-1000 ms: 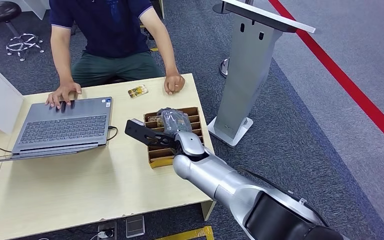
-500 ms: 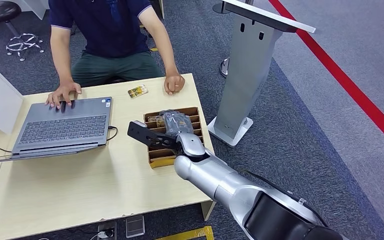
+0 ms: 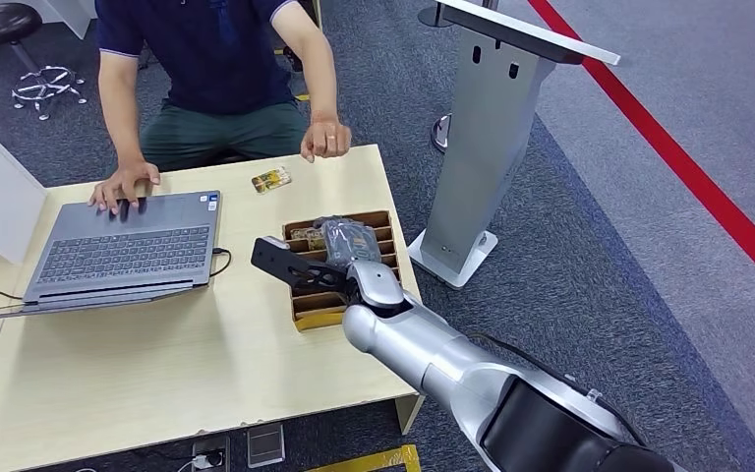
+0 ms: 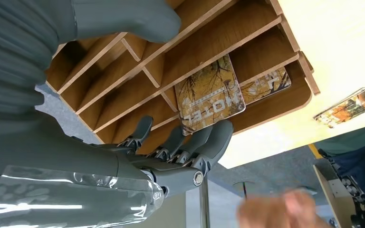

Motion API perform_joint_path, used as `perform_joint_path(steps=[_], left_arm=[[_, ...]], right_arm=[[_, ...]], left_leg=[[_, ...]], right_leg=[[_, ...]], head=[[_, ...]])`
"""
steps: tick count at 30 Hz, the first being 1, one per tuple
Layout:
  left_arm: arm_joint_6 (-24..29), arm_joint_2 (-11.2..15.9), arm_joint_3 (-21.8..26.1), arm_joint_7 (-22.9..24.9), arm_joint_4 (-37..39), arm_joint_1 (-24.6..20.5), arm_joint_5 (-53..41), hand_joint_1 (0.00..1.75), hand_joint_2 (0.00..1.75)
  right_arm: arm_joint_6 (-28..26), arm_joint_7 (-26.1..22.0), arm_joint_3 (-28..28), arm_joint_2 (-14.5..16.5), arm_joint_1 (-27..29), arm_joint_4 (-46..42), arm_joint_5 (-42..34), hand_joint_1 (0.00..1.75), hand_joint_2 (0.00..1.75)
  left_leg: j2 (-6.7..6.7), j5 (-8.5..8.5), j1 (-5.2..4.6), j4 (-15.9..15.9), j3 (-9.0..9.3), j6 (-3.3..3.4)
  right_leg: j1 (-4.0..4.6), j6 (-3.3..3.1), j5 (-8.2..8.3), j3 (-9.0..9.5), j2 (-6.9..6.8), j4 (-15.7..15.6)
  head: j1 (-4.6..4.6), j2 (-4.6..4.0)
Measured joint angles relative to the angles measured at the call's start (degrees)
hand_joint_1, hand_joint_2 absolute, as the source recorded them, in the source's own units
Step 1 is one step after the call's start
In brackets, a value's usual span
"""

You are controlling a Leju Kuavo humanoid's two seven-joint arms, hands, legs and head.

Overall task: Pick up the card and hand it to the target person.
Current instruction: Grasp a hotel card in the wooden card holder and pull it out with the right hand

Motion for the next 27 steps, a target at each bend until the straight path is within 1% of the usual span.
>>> perform_joint_path(steps=[6,11,15,19,27], left_arm=[[-0.1,0.0,0.0,0.0,0.0,-0.1,-0.3,0.00,1.75],[-0.2,0.0,0.0,0.1,0.0,-0.3,-0.5,0.00,1.75],[-0.2,0.0,0.0,0.2,0.0,-0.3,-0.5,0.00,1.75],[-0.2,0.0,-0.1,0.2,0.0,-0.3,-0.5,0.00,1.75],[-0.3,0.0,-0.2,0.3,0.0,-0.4,-0.5,0.00,1.75]], right_arm=[[0.0,0.3,-0.1,-0.1,-0.1,0.0,-0.1,0.61,1.75],[0.0,0.3,-0.2,-0.4,-0.1,0.0,-0.2,0.65,1.75],[-0.1,0.3,-0.4,-0.5,-0.2,0.0,-0.4,0.74,1.75],[-0.2,0.3,-0.5,-0.6,-0.2,0.1,-0.4,0.93,1.75],[-0.5,0.2,-0.6,-1.0,-0.2,0.3,-0.7,0.89,1.75]], left_leg=[[0.01,0.00,0.00,0.0,0.01,0.00],[0.01,0.00,0.00,0.0,0.02,0.00],[0.01,0.00,0.00,0.0,0.02,0.00],[0.01,0.00,0.00,0.0,0.02,0.00],[0.00,0.00,0.00,0.0,0.01,0.00]], right_leg=[[0.00,0.00,0.00,0.01,0.00,0.0],[0.00,0.00,0.00,0.02,0.00,0.0],[0.00,0.00,0.00,0.02,0.00,0.0],[0.00,0.00,0.00,0.02,0.00,0.0],[0.00,0.00,0.00,0.01,0.00,0.0]], head=[[0.00,0.00],[0.03,0.00],[0.02,0.00],[0.00,0.00],[0.02,0.00]])
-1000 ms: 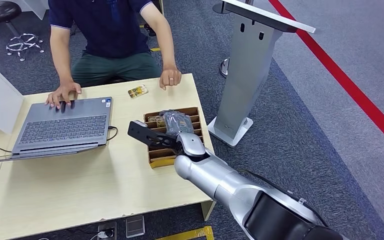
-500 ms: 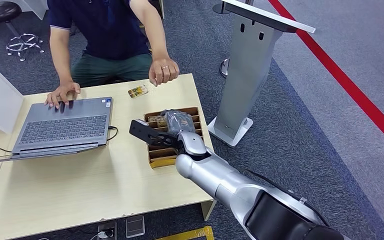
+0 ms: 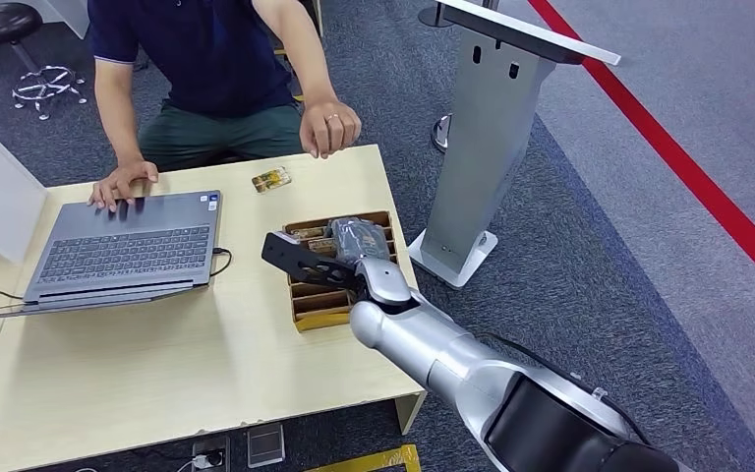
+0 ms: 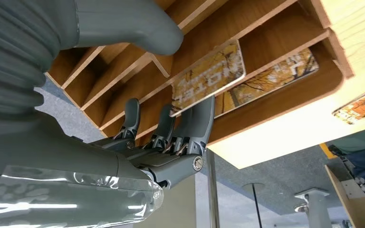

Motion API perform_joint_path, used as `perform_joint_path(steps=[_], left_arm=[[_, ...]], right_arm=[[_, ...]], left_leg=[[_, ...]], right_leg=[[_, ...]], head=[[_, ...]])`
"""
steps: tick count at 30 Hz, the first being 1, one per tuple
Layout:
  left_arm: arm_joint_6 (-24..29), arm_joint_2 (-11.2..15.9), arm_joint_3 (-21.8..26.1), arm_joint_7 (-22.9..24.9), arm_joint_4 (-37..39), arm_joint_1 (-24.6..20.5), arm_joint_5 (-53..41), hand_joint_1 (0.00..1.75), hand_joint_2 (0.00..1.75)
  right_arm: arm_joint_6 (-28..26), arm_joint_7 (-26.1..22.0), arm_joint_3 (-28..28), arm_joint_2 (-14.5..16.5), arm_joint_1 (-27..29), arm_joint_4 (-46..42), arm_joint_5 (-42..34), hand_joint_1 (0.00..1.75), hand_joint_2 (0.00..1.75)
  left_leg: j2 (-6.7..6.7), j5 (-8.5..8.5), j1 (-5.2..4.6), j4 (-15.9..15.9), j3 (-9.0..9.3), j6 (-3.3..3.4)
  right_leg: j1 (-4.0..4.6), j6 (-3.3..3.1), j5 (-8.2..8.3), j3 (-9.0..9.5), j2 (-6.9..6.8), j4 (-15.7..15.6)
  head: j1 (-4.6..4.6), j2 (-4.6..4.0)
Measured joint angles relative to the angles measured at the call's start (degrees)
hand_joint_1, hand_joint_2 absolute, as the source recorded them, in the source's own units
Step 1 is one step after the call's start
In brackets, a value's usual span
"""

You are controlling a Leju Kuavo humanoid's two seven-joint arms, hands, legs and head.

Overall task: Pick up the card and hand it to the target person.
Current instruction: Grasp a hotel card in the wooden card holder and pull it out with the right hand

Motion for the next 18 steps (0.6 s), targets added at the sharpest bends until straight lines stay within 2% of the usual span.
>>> perform_joint_path(steps=[10,18], left_arm=[[-0.1,0.0,0.0,0.0,0.0,0.0,0.0,0.00,1.75],[0.0,0.0,0.0,0.1,0.0,0.0,0.0,0.00,1.75]], right_arm=[[-0.1,-0.2,0.0,-0.1,0.1,0.1,0.0,0.83,1.75],[0.0,-0.3,0.0,-0.1,0.1,0.3,0.0,0.97,1.75]], left_leg=[[0.00,0.00,0.00,0.0,0.00,0.00],[0.00,0.00,0.00,0.0,0.00,0.00]], right_leg=[[0.00,0.00,0.00,0.00,0.00,0.0],[0.00,0.00,0.00,0.01,0.00,0.0]], head=[[-0.01,0.00],[0.00,0.00]])
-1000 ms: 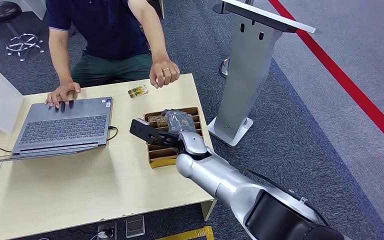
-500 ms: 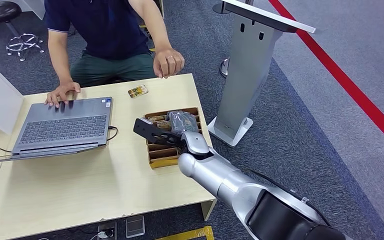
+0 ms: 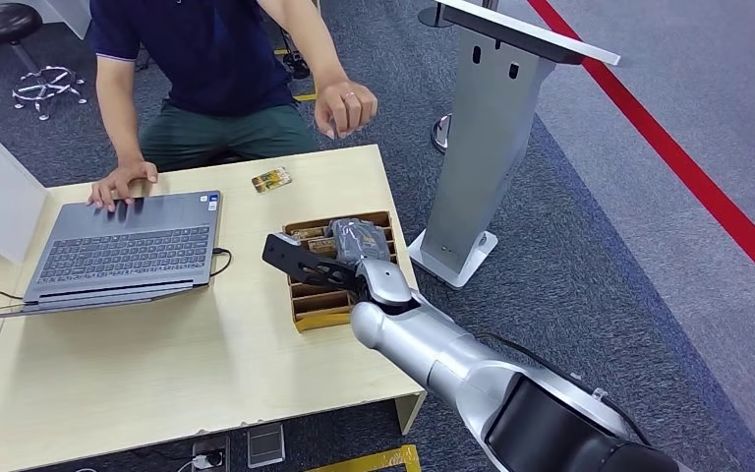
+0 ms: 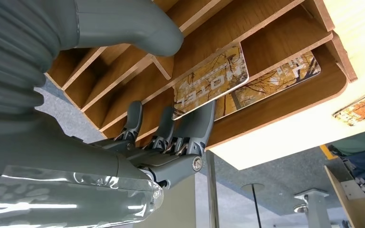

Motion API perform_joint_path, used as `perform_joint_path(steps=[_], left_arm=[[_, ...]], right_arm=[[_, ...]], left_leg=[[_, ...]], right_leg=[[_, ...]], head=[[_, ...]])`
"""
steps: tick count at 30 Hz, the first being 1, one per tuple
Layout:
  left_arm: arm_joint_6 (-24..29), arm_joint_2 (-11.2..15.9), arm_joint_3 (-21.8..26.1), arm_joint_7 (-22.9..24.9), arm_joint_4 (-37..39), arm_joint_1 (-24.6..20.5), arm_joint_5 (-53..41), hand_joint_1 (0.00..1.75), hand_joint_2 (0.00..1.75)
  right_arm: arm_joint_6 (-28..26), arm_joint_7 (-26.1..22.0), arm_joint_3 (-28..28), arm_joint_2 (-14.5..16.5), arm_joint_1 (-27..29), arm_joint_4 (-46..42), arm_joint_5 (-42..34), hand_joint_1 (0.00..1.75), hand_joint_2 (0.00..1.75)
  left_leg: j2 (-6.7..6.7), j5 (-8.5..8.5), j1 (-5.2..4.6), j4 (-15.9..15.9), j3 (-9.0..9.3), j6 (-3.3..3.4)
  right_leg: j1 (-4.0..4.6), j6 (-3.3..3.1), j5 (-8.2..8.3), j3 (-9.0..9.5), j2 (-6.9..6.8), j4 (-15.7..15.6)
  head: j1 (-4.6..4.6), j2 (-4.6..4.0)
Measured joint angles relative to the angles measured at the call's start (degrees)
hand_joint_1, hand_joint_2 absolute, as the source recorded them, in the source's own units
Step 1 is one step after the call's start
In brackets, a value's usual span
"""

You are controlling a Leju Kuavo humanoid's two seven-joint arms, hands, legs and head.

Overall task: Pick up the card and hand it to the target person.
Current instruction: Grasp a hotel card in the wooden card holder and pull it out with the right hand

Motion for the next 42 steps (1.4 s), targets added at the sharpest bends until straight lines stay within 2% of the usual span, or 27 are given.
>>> perform_joint_path(steps=[1,5,15,19,24,29,42], left_arm=[[0.0,0.0,0.0,0.0,0.0,0.0,0.0,0.00,1.75],[0.0,0.0,0.0,0.0,0.0,0.1,0.1,0.00,1.75],[-0.1,0.1,0.0,0.0,0.0,0.1,0.3,0.00,1.75],[-0.1,0.1,0.0,0.0,0.0,0.1,0.3,0.00,1.75],[-0.2,0.2,0.0,-0.1,0.0,0.1,0.3,0.00,1.75],[-0.5,0.2,0.0,-0.1,0.0,0.1,0.3,0.00,1.75],[-0.1,0.3,0.0,-0.8,0.0,0.1,0.3,0.00,1.75]], right_arm=[[0.0,0.0,0.0,0.0,0.0,0.0,0.0,1.03,1.75],[0.2,0.0,0.0,0.0,0.0,0.0,0.0,1.41,1.75],[0.3,0.0,0.0,0.0,0.0,0.2,0.0,1.49,1.75],[0.4,0.0,0.0,0.0,0.0,0.3,0.0,1.74,1.75],[0.4,0.0,0.0,0.0,-0.1,0.5,-0.2,1.75,1.75],[0.2,-0.3,0.0,0.0,-0.1,0.6,-0.2,1.61,1.75],[-2.2,-1.7,-0.5,-0.3,-1.1,-0.1,-1.0,1.61,1.75]], left_leg=[[0.00,0.00,0.00,0.0,0.00,0.00],[0.00,0.00,0.00,0.0,-0.01,0.00],[0.00,0.00,0.00,0.0,-0.01,0.00],[0.00,0.00,0.00,0.0,0.00,0.00],[0.00,0.00,0.00,0.0,-0.01,0.00],[0.00,0.00,0.00,0.0,0.00,0.00],[0.00,0.00,0.00,0.0,-0.01,0.00]], right_leg=[[0.00,0.00,0.00,0.00,0.00,0.0],[0.00,0.00,0.00,0.00,0.00,0.0],[0.00,0.00,0.00,-0.01,0.00,0.0],[0.00,0.00,0.00,0.00,0.00,0.0],[0.00,0.00,0.00,-0.01,0.00,0.0],[0.00,0.00,0.00,-0.01,0.00,0.0],[0.00,0.00,0.00,-0.01,0.00,0.0]], head=[[-0.01,0.00],[-0.02,0.00],[-0.01,0.00],[-0.01,0.00],[-0.02,0.00],[-0.02,0.00],[-0.01,0.00]])
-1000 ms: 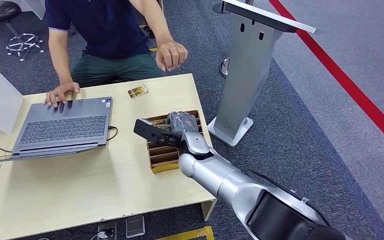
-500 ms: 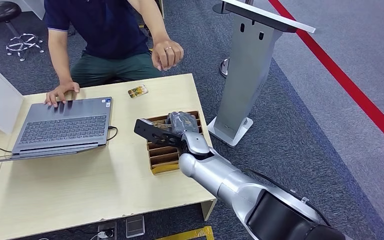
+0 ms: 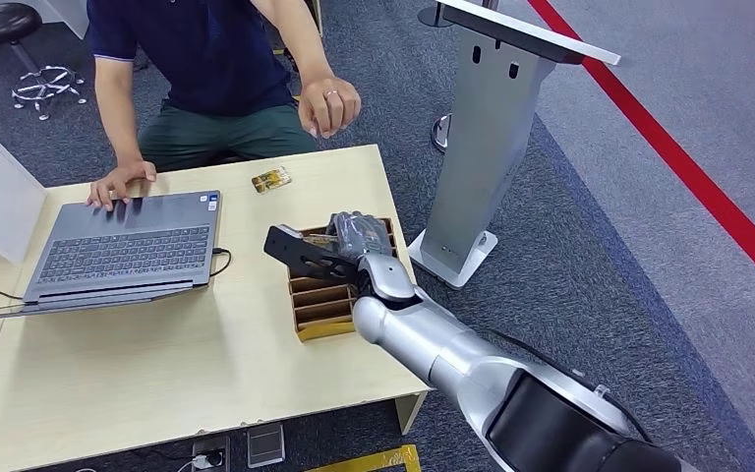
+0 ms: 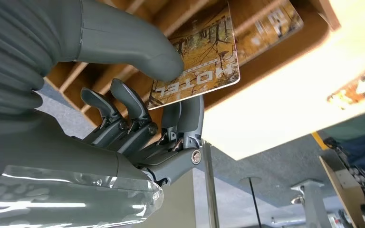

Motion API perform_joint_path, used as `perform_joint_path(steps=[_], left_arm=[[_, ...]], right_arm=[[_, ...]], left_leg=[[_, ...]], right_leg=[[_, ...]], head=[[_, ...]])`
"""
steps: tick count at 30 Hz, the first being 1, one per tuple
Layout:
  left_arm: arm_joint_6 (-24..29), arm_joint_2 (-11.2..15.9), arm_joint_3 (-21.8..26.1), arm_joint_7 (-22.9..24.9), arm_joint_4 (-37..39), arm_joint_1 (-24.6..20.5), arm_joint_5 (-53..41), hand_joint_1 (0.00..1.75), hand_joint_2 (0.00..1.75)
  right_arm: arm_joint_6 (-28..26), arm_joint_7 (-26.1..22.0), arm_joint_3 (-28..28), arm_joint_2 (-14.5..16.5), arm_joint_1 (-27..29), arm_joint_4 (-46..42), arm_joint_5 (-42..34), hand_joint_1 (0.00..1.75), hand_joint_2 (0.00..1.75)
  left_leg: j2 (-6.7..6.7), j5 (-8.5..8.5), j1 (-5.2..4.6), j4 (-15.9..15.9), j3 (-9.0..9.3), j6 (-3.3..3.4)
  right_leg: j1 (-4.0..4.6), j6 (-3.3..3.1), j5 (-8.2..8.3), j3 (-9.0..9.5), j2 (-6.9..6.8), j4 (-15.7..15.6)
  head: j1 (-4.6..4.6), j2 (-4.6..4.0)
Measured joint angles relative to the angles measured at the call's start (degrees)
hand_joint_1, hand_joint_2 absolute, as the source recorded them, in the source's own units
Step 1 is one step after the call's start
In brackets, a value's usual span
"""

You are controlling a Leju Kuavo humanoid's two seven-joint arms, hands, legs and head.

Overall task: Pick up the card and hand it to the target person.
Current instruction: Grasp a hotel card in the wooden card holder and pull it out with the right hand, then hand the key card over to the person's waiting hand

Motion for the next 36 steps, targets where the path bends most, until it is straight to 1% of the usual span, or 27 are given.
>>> perform_joint_path(steps=[5,11,16,29,35,36], left_arm=[[0.1,0.0,0.0,-0.1,0.0,0.0,0.0,0.00,1.75],[0.5,0.0,0.0,-0.1,0.0,0.1,0.1,0.00,1.75],[0.7,0.0,0.0,-0.3,0.0,0.3,0.5,0.00,1.75],[1.3,-0.3,0.0,-0.9,0.0,0.4,1.0,0.00,1.75],[1.5,-0.3,0.0,-0.9,0.0,0.4,1.2,0.00,1.75],[1.5,-0.4,0.0,-0.9,0.0,0.4,1.3,0.00,1.75]], right_arm=[[-0.6,0.1,-1.2,-0.8,-2.4,-2.8,-0.8,1.61,1.75],[-0.8,1.3,-3.3,-2.6,-5.6,-8.2,-1.3,1.61,1.75],[-2.7,0.9,-4.7,-3.7,-7.8,-10.8,-0.8,1.61,1.75],[-13.0,-3.3,-5.7,-4.9,-8.3,-10.6,5.5,1.61,1.75],[-13.7,-4.1,-5.7,-5.0,-8.3,-9.6,6.3,1.61,1.75],[-13.7,-4.2,-5.7,-5.0,-8.3,-9.4,6.3,1.20,1.75]], left_leg=[[0.00,0.00,0.00,0.0,0.01,0.00],[0.01,0.00,0.00,0.0,0.01,0.00],[0.01,0.00,0.00,0.0,0.00,0.00],[0.00,0.00,0.00,0.0,0.00,0.00],[0.00,0.00,0.00,0.0,-0.01,0.00],[0.00,0.00,0.00,0.0,-0.01,0.00]], right_leg=[[0.00,0.00,0.00,0.00,0.00,0.0],[0.00,0.00,0.00,-0.01,0.02,0.0],[0.00,0.00,0.00,-0.01,0.02,0.0],[0.00,0.00,0.00,0.00,0.01,0.0],[0.00,0.00,0.00,-0.01,0.01,0.0],[0.00,0.00,0.00,-0.01,0.01,0.0]], head=[[-0.02,0.00],[0.01,0.00],[-0.01,0.00],[0.01,0.00],[-0.02,0.00],[-0.03,0.00]])
